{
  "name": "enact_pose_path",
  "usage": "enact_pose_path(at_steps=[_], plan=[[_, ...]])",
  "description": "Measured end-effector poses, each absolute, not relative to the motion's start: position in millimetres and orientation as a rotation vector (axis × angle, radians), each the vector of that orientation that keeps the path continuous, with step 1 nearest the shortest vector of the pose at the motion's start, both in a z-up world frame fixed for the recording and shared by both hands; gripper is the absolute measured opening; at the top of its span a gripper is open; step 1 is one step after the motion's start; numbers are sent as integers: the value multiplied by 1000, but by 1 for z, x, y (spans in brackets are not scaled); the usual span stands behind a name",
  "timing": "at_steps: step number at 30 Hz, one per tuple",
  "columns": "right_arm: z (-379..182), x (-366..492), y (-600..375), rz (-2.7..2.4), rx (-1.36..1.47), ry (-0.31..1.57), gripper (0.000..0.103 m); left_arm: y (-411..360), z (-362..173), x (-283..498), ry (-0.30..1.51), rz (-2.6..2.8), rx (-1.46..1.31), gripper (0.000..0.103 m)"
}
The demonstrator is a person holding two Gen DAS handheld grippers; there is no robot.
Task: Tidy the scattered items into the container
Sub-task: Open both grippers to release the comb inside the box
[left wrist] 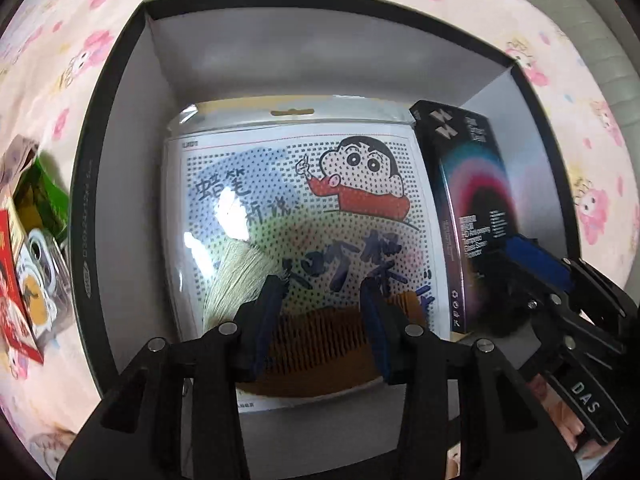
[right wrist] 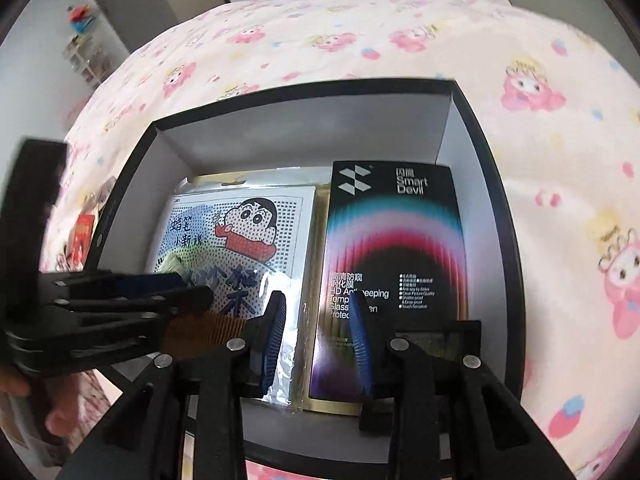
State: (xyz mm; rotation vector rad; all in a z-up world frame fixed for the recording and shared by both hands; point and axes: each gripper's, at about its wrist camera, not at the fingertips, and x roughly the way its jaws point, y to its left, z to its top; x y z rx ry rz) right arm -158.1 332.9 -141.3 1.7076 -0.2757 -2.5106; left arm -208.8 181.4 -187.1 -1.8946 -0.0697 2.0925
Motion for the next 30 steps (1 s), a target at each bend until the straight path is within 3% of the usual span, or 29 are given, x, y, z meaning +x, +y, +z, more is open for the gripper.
enact_pose_path(at_steps=[6, 22, 30], plan=[[-145, -161, 320, -2490, 1722, -220, 28, 176, -183, -201, -168, 1998, -1868, 41], [-153, -153, 308, -2496, 1750, -79, 30, 180, -184, -189, -131, 1952, -1871, 45], [-155, -154, 309, -2455, 1762, -96, 30, 173, -170, -187, -126, 2008, -1802, 45]])
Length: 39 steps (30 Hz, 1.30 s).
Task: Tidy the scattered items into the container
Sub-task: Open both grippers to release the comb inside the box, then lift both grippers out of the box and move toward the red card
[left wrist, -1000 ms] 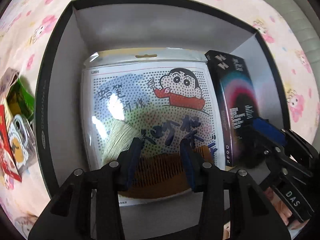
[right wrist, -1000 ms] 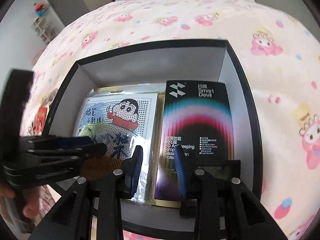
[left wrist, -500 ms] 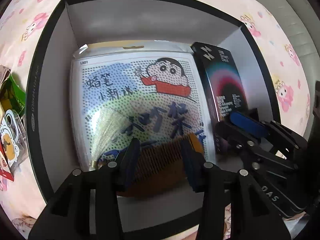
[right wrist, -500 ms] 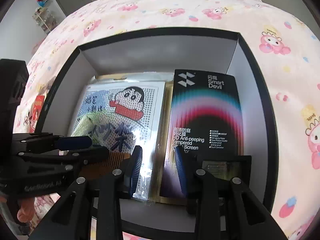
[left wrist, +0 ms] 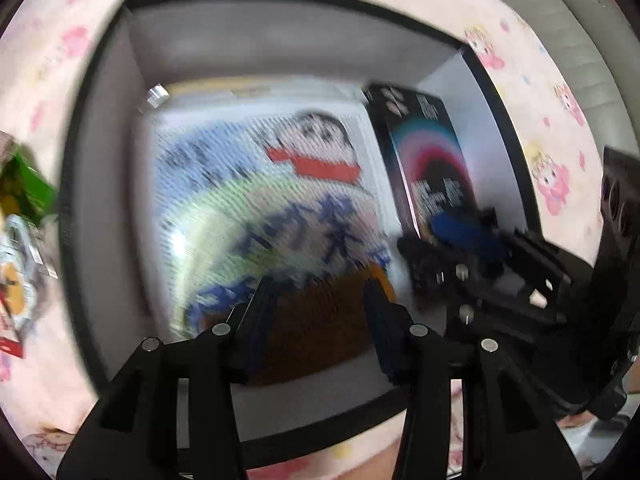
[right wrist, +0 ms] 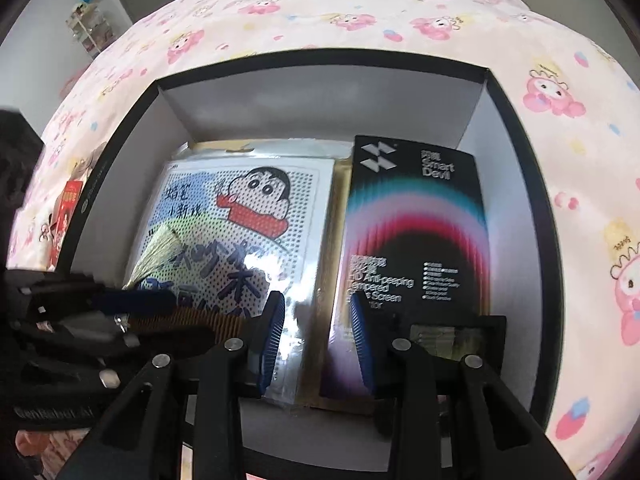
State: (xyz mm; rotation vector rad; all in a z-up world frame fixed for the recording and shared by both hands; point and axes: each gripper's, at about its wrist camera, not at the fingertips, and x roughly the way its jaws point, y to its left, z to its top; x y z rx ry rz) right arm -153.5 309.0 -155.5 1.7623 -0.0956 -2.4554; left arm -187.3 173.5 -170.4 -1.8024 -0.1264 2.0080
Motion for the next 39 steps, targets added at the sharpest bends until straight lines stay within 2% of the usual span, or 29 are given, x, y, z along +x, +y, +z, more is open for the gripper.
enact_pose_path(at_steps=[4, 9, 13, 17, 20, 25, 31, 39], plan=[[-166, -154, 299, -2367, 1780, -113, 30, 166, -173, -190, -136, 2024, -1829, 44], [-170, -154, 291, -2366, 1790, -31, 30, 165, -176, -188, -152, 1996, -1826, 45], [-165, -153, 296, -2416, 1774, -19, 30, 164, -169, -185, -150, 2057, -1764, 53], [-155, -148, 305, -2496, 1743, -43, 31, 161, -150, -179, -104, 2180, -1662, 60], [-142, -142, 312, -2542, 1705, -117, 33, 151, -132, -171, -77, 2287, -1587, 61], [-116, -126, 306, -2653, 1589, -122, 37, 140, -105, -159, -51, 2414, -1453, 61], [-101, -103, 296, -2745, 1508, -252, 39, 131, -77, -131, 1, 2512, -1343, 63], [-69, -65, 276, -2815, 1407, -243, 40, 112, -44, -95, 2, 2557, -1241, 65]])
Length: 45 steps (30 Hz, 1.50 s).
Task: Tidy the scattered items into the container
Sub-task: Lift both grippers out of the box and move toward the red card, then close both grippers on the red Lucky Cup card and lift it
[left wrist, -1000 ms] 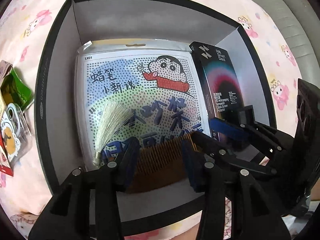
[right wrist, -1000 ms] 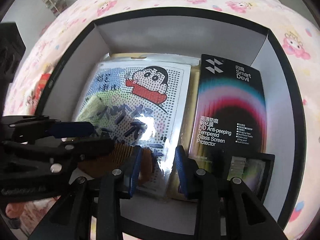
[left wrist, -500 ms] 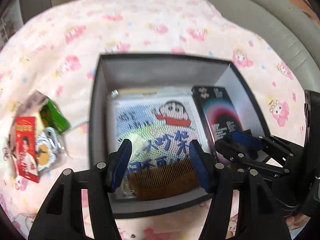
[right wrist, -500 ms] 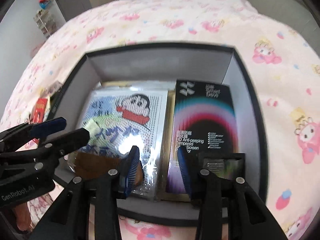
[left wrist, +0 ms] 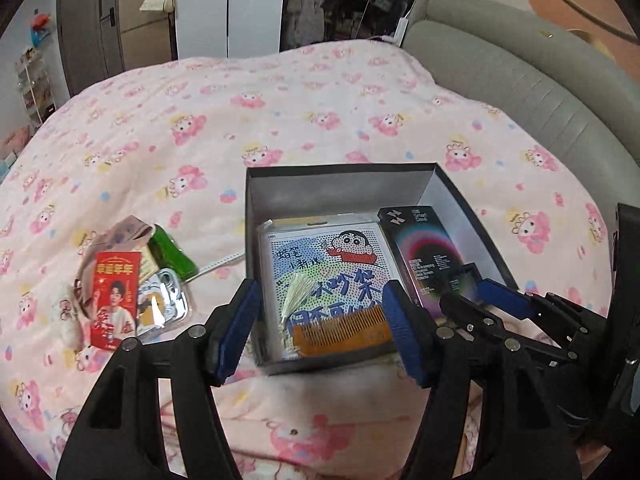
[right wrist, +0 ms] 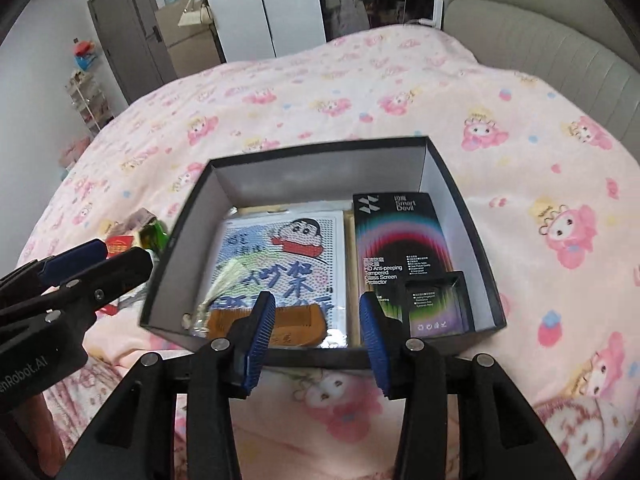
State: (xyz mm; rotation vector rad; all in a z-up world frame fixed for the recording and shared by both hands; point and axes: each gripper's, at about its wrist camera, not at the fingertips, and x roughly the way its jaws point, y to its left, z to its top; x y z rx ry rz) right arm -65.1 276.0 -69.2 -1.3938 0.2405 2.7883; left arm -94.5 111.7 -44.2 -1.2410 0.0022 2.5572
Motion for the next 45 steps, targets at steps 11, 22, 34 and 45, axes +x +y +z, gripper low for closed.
enact_pose_path(at_steps=[11, 22, 34, 45], plan=[[-52, -45, 220, 2898, -1382, 179, 41, 50, -40, -57, -92, 2605, -1246, 66], [-67, -83, 129, 3001, -1497, 97, 41, -80, -72, -68, -279, 2732, -1387, 62], [-137, -165, 30, 3011, -1870, 3, 39, -190, -157, -130, -649, 2500, -1680, 47], [-202, -219, -5, 2857, -2147, -61, 42, -206, -221, -193, -742, 2256, -1838, 49]])
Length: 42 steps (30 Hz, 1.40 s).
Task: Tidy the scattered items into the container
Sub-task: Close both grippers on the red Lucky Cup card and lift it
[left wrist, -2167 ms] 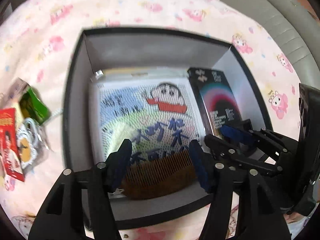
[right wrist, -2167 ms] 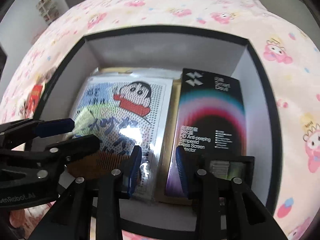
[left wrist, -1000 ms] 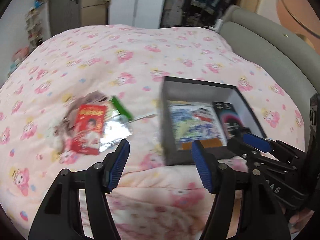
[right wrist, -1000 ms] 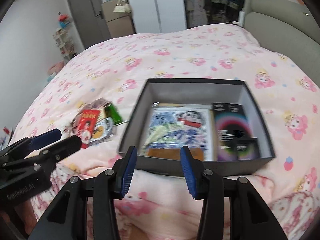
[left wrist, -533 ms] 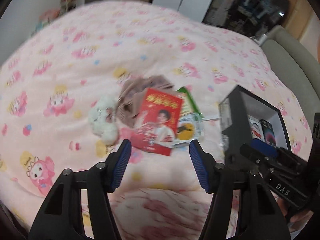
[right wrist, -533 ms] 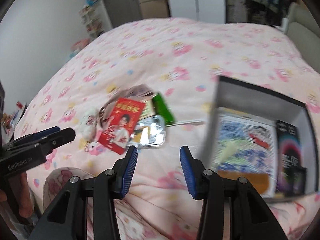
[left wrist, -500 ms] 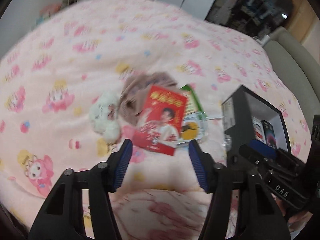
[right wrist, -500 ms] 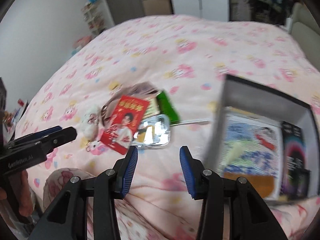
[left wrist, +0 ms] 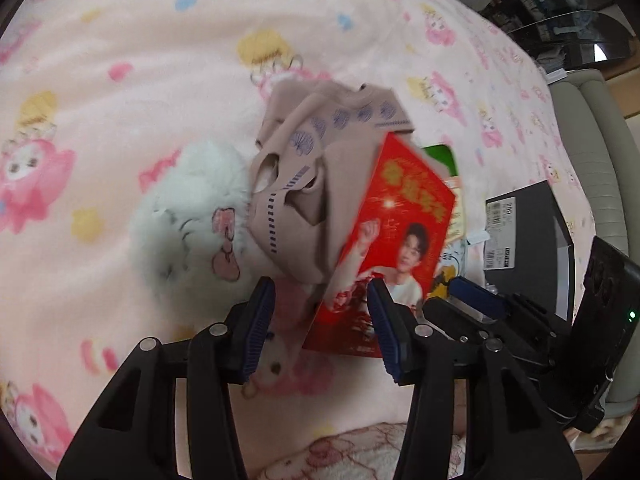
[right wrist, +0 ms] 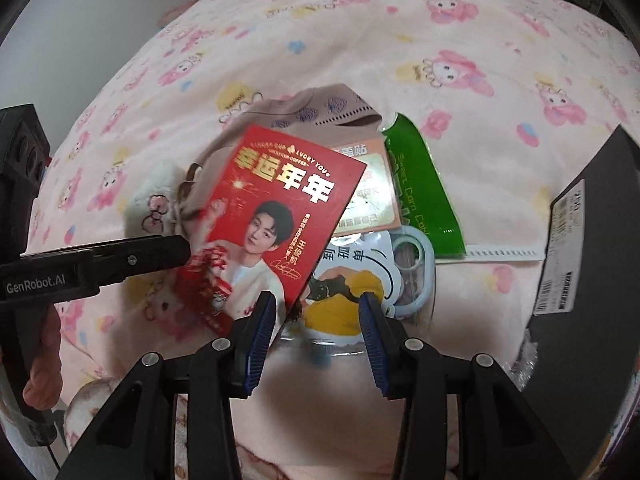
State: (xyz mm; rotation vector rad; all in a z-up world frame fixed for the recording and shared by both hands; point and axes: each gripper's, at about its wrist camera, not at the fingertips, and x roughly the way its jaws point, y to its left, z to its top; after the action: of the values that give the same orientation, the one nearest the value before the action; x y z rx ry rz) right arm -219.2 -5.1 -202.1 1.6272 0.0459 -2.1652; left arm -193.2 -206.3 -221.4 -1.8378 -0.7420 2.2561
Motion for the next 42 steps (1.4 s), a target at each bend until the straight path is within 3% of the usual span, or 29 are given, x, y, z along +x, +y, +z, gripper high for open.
enact_pose_path(at_steps=[4, 5, 10, 11, 16, 25, 32, 42], plan=[[-197, -221, -12, -2138, 1586, 18, 43, -195, -232, -197, -752, 2194, -1833, 47], [-196, -223, -13, -2109, 1583, -11, 43, -192, -230, -195, -742, 2199, -1822, 41], [-195, -215, -14, -2091, 1583, -61, 34, -186, -211, -184, -696, 2271, -1782, 33], [-195, -213, -10, -2074, 1583, -99, 28, -186, -207, -182, -707, 2263, -1769, 30], [-173, -190, -1, -2063, 1506, -179, 27, -169, -184, -164, -629, 2299, -1718, 29], [-174, -181, 17, -2096, 1572, -165, 28, -157, -178, -152, -576, 2289, -1744, 30], [-190, -196, 3, -2054, 1599, -135, 31, -176, -195, -164, -599, 2295, -1795, 43], [-207, -222, -9, -1991, 1589, -195, 33, -199, -223, -192, -665, 2277, -1825, 44]])
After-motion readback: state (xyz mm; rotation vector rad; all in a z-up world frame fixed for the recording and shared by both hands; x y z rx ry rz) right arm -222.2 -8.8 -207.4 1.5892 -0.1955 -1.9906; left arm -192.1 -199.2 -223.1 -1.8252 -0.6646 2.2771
